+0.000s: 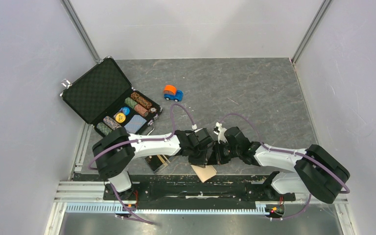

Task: Put the credit cards into the card holder
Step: Close the card holder at the corner of the board.

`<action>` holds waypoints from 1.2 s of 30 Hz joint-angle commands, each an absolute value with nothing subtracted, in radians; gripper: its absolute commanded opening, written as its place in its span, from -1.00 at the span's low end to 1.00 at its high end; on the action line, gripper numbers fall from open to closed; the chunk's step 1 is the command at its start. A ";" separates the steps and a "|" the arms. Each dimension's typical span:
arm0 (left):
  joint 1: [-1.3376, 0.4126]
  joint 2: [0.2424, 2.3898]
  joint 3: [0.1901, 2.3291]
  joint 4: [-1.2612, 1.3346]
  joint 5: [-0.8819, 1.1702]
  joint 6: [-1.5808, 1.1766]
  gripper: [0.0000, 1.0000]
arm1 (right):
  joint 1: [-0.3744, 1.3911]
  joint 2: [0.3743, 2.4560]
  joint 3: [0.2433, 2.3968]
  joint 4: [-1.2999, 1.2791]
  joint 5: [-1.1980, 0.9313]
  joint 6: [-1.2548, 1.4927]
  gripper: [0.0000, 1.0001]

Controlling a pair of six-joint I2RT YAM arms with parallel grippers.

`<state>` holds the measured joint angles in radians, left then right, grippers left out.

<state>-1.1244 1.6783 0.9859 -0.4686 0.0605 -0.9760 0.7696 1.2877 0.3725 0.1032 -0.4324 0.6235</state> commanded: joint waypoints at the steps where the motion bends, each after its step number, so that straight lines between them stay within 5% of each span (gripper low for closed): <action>1: -1.129 1.647 0.976 -0.492 0.021 -0.995 -0.95 | 0.796 1.295 0.379 0.005 -0.397 0.594 -0.74; 16: -1.130 1.610 1.011 -0.497 0.036 -0.996 -0.96 | 0.797 1.201 0.405 0.022 -0.356 0.620 -0.53; 36: -1.141 1.637 0.968 -0.496 0.039 -1.020 -0.96 | 0.800 1.256 0.400 0.111 -0.422 0.653 -0.77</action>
<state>-1.1301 1.6501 0.9882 -0.4953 0.0540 -0.9771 0.7906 1.2362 0.3805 0.0673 -0.4042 0.6441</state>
